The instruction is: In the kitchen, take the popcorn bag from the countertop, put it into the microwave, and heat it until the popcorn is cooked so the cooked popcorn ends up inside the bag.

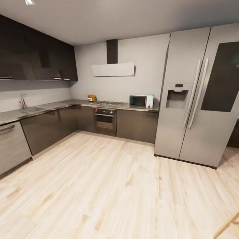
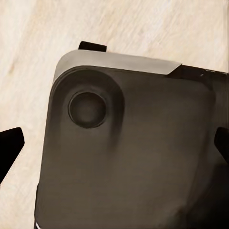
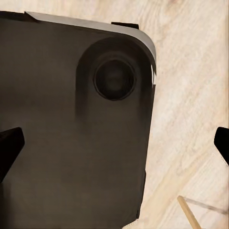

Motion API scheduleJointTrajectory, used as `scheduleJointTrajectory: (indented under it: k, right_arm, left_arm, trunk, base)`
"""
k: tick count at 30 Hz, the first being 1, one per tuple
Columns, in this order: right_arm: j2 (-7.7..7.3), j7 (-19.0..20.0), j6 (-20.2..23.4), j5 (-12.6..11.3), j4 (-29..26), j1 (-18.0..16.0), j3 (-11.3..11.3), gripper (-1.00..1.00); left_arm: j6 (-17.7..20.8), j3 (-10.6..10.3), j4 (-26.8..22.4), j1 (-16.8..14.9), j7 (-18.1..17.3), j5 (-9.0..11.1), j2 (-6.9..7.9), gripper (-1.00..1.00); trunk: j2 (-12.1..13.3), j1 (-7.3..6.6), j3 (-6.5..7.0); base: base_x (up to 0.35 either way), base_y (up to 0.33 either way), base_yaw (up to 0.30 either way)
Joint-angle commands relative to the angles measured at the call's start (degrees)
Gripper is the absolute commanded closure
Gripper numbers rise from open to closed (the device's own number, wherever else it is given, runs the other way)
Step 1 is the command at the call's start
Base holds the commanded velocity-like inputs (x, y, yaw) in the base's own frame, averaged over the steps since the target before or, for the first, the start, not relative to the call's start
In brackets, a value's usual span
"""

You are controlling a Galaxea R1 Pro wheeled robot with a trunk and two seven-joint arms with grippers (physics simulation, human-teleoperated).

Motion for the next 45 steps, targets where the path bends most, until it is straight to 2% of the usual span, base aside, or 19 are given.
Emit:
scheduleJointTrajectory:
  k: [1, 22, 30, 45]
  right_arm:
    - [0.01, 0.03, -0.32, 0.46, 0.07, -0.03, 0.1, -1.0]
    - [0.15, 0.82, -1.15, 1.07, 0.07, 0.0, 0.39, -1.0]
    - [0.24, 0.74, -1.16, 0.95, 0.07, -0.02, 0.36, -1.0]
    - [0.04, 0.65, -1.16, 0.95, 0.07, 0.01, 0.39, -1.0]
  left_arm:
    - [0.06, -0.14, -0.02, -0.01, 0.0, 0.44, -0.02, -1.0]
    - [-0.1, -0.34, -0.06, -0.01, -0.01, 0.32, -0.1, -1.0]
    - [-0.08, -0.3, -0.04, -0.01, -0.01, 0.34, -0.05, -1.0]
    - [-0.09, -0.11, -0.03, -0.01, -0.27, 0.43, 0.04, -1.0]
  trunk:
    - [-0.02, 0.04, -0.04]
    - [-0.02, 0.04, -0.04]
    - [-0.02, 0.04, -0.04]
    - [-0.02, 0.04, -0.04]
  base:
    - [0.331, 0.0, 0.0]
    - [0.331, 0.0, -0.001]
    - [0.331, 0.0, -0.237]
    - [0.324, 0.164, -0.031]
